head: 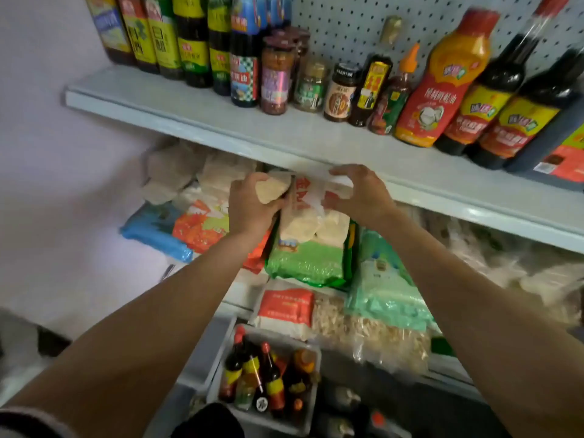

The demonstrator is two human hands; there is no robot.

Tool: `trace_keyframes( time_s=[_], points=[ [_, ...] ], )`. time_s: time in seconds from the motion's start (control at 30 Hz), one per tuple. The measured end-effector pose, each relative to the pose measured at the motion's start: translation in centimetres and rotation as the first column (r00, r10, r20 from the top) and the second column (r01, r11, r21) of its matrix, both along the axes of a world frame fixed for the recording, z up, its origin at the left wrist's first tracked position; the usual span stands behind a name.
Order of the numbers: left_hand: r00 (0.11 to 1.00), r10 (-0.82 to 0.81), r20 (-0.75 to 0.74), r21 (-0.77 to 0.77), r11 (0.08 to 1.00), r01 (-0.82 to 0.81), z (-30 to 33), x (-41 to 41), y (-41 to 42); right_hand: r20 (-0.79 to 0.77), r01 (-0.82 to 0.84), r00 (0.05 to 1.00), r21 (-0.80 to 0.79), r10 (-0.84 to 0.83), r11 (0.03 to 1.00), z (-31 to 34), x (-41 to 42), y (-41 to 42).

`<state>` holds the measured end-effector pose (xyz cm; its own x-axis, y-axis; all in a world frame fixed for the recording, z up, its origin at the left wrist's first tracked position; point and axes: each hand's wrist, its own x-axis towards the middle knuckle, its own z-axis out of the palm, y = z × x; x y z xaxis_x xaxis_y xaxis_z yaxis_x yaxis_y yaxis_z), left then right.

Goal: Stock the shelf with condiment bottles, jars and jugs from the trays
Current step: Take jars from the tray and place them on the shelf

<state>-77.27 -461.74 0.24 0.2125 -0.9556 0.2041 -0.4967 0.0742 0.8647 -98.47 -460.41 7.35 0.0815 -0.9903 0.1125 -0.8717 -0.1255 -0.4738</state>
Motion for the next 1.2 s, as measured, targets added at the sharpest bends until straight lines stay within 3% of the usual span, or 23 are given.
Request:
trace_keyframes(
  time_s=[0.1, 0.33, 0.6, 0.8, 1.0, 1.2],
  points=[
    [0.997, -0.022, 0.072, 0.086, 0.996, 0.016, -3.5, -0.6, 2.7, 0.064, 0.030, 0.997, -0.002, -0.030, 1.000, -3.0, -0.4, 2.5],
    [0.973, -0.189, 0.129, 0.299, 0.943, 0.144, -11.1, -1.5, 6.0, 0.072, 0.088, 0.991, 0.268, -0.111, 0.959, -12.5, -2.5, 7.8],
    [0.942, -0.309, 0.131, 0.538, 0.821, 0.194, -24.0, -1.3, 10.3, 0.052, 0.202, 0.955, 0.604, -0.291, 0.771, -28.0, -3.6, 13.2],
    [0.942, -0.317, 0.113, 0.704, 0.694, 0.149, -37.3, 1.5, 14.2, 0.068, 0.201, 0.930, 0.730, -0.361, 0.653, -42.4, -1.5, 17.2],
    [0.962, -0.253, 0.105, 0.786, 0.613, 0.075, -49.6, 3.9, 16.5, 0.094, 0.234, 0.863, 0.796, -0.496, 0.558, -55.2, 1.2, 19.3],
    [0.971, -0.229, 0.068, 0.837, 0.543, 0.070, -61.0, 5.0, 18.1, 0.068, 0.215, 0.867, 0.842, -0.493, 0.495, -68.0, 4.7, 20.8]
  ],
)
